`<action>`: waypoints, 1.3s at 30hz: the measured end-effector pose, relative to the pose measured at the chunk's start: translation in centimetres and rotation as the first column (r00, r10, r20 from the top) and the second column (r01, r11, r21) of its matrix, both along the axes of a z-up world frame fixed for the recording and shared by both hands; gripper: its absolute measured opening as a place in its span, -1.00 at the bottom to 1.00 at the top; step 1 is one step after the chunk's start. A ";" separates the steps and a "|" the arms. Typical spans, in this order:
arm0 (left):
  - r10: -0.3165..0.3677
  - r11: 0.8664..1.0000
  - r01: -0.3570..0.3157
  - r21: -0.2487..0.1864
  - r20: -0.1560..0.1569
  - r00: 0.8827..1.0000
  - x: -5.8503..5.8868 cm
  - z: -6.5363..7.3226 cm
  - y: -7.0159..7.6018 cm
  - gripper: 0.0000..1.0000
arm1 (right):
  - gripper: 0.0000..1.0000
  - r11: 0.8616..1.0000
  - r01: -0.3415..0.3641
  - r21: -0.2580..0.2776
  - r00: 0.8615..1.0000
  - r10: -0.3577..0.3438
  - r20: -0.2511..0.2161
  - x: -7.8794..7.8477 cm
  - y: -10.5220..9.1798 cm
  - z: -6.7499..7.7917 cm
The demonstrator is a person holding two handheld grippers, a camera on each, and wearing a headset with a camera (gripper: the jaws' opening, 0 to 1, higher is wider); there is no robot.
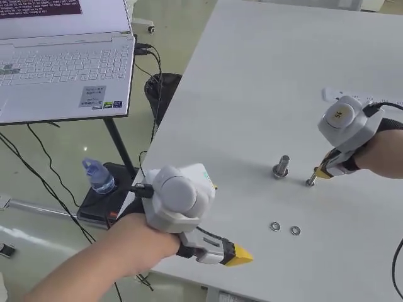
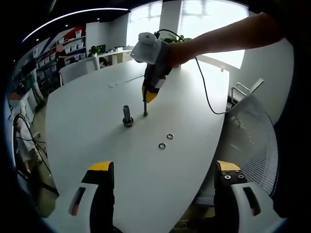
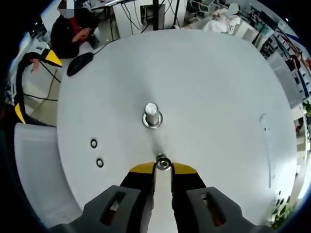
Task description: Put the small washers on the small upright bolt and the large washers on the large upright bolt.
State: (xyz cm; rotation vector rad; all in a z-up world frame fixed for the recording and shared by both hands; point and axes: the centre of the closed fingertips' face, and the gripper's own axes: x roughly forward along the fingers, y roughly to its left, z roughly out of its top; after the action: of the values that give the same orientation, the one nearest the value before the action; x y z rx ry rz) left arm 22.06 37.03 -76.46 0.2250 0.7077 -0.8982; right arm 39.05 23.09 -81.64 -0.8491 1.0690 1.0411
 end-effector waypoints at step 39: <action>0.001 1.000 -0.001 0.001 -0.024 1.000 0.6 -0.9 0.4 0.68 | -0.75 0.996 -0.060 -0.058 0.998 0.059 -0.015 -0.4 0.1 -3.8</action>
State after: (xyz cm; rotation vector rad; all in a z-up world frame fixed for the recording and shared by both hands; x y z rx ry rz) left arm 22.64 37.42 -77.40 0.2148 0.7305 -0.9010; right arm 38.63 23.24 -85.42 -0.9277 1.0953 1.0706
